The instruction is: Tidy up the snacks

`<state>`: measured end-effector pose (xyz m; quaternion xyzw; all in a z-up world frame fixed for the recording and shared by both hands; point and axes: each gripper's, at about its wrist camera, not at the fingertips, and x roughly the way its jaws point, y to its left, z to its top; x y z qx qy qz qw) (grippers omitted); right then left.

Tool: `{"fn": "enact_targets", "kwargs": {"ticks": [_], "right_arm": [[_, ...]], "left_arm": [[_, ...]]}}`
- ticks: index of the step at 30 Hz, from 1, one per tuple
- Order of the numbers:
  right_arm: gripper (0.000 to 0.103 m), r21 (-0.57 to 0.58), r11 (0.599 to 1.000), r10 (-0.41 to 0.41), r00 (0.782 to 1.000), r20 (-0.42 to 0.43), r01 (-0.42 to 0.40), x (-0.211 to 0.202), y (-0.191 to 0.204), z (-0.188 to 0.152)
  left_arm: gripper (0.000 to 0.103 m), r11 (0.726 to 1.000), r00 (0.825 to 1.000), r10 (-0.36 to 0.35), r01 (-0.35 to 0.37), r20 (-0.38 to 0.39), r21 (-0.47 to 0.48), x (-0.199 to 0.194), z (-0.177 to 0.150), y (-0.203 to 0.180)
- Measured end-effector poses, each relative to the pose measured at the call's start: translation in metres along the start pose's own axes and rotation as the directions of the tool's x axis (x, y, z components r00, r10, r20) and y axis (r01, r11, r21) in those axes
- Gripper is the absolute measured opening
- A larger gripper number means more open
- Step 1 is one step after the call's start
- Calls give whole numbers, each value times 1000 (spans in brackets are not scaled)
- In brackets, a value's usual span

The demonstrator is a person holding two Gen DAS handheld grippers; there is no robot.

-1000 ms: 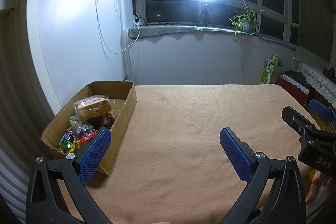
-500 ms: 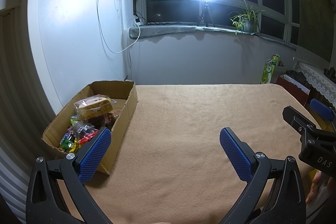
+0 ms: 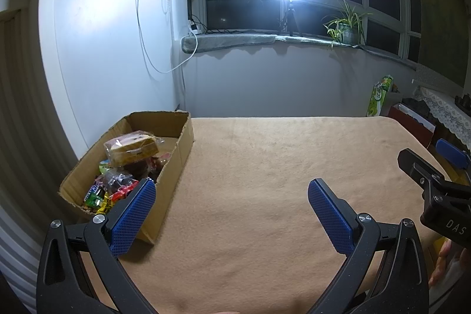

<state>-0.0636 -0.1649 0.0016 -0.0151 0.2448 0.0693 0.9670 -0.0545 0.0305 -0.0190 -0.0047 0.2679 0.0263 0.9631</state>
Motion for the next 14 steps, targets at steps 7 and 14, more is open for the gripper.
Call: {"fn": "enact_targets", "kwargs": {"ticks": [7, 14], "right_arm": [[103, 0, 1000, 1, 1000, 0, -1, 0, -1, 0], [103, 1, 1000, -1, 1000, -5, 1, 1, -1, -4]], "left_arm": [[103, 1000, 1000, 2, -2, -1, 0, 1, -1, 0], [103, 999, 998, 45, -46, 42, 25, -4, -4, -1]]}}
